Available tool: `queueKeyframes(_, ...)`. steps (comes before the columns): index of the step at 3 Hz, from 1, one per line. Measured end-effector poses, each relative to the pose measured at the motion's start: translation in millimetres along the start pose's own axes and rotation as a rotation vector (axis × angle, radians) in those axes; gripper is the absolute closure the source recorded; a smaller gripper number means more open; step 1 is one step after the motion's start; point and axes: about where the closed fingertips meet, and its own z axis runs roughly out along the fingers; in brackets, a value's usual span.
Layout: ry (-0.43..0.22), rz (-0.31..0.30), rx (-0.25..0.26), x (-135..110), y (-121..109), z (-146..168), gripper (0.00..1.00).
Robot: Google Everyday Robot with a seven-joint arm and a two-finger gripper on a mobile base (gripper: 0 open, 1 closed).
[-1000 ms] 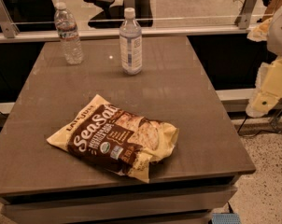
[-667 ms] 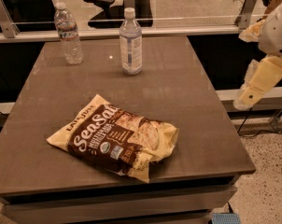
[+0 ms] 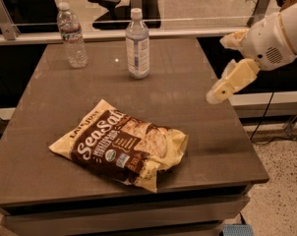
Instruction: Knock blue plastic bottle over
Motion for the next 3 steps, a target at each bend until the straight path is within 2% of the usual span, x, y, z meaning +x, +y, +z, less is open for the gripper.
queueKeyframes(1, -0.188, 0.047, -0.041, -34.5, 1.7, 27.8, 0.00)
queueKeyframes(2, -0.188, 0.047, -0.041, -34.5, 1.7, 27.9, 0.00)
queueKeyframes(3, -0.228, 0.041, -0.037, -39.4, -3.4, 33.1, 0.00)
